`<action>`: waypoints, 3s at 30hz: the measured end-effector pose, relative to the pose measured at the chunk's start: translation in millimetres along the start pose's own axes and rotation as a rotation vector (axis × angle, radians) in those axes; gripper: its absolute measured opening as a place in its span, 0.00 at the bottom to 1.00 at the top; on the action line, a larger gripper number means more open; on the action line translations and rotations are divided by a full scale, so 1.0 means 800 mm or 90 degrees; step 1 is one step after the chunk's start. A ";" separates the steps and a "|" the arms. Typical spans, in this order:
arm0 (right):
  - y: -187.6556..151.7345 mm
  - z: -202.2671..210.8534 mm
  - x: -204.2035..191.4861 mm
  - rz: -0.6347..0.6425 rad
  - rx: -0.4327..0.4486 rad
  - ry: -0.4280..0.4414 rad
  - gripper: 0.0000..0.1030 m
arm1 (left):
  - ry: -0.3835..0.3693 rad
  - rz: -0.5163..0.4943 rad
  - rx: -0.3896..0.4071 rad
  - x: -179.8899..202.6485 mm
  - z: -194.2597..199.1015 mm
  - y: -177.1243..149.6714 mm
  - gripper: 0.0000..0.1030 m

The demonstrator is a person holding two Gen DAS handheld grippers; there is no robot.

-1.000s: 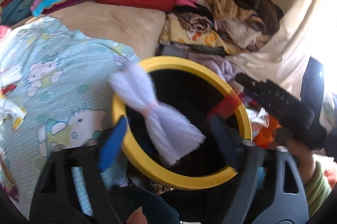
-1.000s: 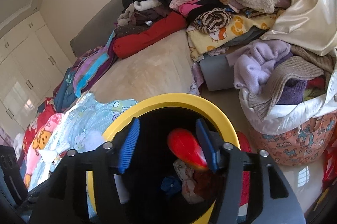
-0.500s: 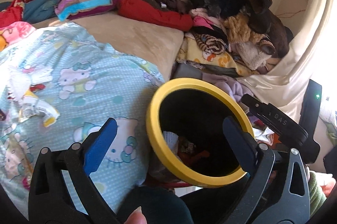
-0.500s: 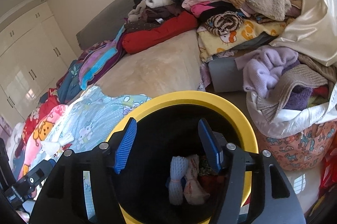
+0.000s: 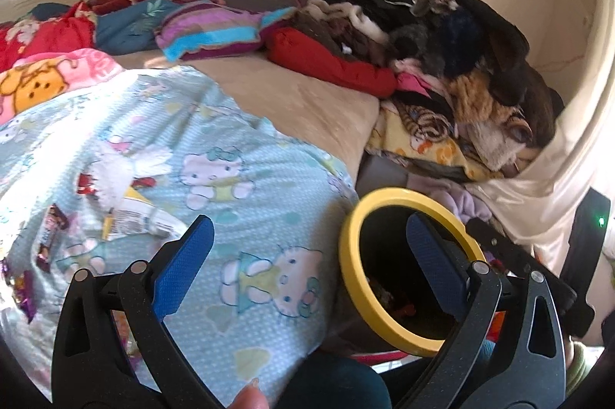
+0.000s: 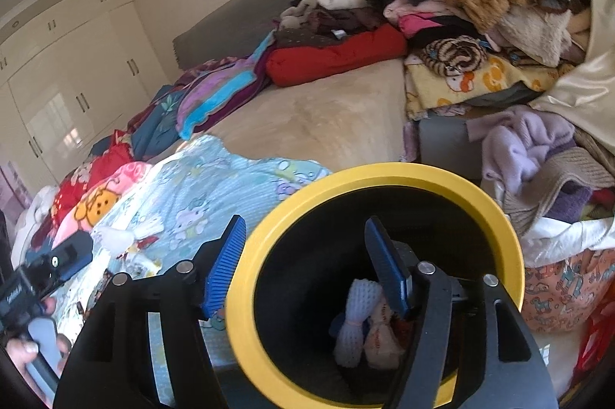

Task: Collect trash
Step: 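Move both open tools back over the wrappers on the bed, then grasp the white foam net with the left tool while the right tool grasps a candy wrapper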

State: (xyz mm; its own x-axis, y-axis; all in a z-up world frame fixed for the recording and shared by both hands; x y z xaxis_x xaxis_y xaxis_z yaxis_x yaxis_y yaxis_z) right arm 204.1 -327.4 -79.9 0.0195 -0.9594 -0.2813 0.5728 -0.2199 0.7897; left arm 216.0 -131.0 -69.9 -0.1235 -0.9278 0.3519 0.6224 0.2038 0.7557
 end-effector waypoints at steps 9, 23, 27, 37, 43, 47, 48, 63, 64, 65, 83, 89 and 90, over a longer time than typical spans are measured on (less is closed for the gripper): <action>-0.010 0.000 -0.059 0.051 -0.009 0.039 0.62 | 0.030 0.033 0.035 -0.042 0.019 0.024 0.89; -0.053 -0.008 -0.166 0.136 -0.053 0.110 0.64 | 0.086 0.095 0.059 -0.129 0.037 0.050 0.89; -0.064 -0.011 -0.187 0.150 -0.066 0.124 0.65 | 0.098 0.107 0.065 -0.153 0.044 0.055 0.89; -0.103 -0.024 -0.261 0.171 -0.122 0.200 0.65 | 0.111 0.114 0.036 -0.197 0.036 0.057 0.89; -0.131 -0.045 -0.302 0.183 -0.170 0.235 0.65 | 0.109 0.137 0.015 -0.222 0.025 0.058 0.86; -0.151 -0.062 -0.322 0.201 -0.200 0.239 0.65 | 0.098 0.151 -0.010 -0.231 0.011 0.055 0.78; -0.155 -0.066 -0.326 0.205 -0.206 0.240 0.64 | 0.094 0.151 -0.019 -0.233 0.005 0.053 0.76; -0.218 -0.111 -0.359 0.232 -0.298 0.269 0.20 | 0.057 0.163 -0.093 -0.238 -0.052 0.031 0.40; -0.218 -0.110 -0.358 0.234 -0.295 0.266 0.20 | 0.051 0.167 -0.096 -0.238 -0.055 0.028 0.33; -0.217 -0.107 -0.356 0.234 -0.292 0.266 0.19 | 0.045 0.173 -0.099 -0.237 -0.058 0.026 0.24; -0.170 -0.063 -0.307 0.153 -0.217 0.274 0.16 | 0.033 0.148 -0.021 -0.206 0.004 0.030 0.11; -0.130 -0.057 -0.288 0.150 -0.168 0.257 0.16 | 0.018 0.121 0.000 -0.176 0.020 0.044 0.11; -0.126 -0.057 -0.288 0.147 -0.165 0.257 0.16 | 0.016 0.119 0.002 -0.172 0.022 0.046 0.11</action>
State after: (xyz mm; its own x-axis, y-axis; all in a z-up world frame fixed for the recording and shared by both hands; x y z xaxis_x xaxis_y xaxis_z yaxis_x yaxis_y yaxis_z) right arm 179.4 -76.5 -119.4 0.4534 -0.8223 -0.3440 0.6991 0.0887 0.7095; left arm 242.4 9.3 -80.9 0.0133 -0.8811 0.4727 0.6303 0.3743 0.6801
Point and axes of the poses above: each gripper's, at about its wrist camera, not at the fingertips, and z roughly against the way its jaws point, x to its right, y to its top, the point moved 10 cm from there along -z, roughly the way its jaws point, and after that the axes turned 3 degrees about z, right-handed, at the moved point
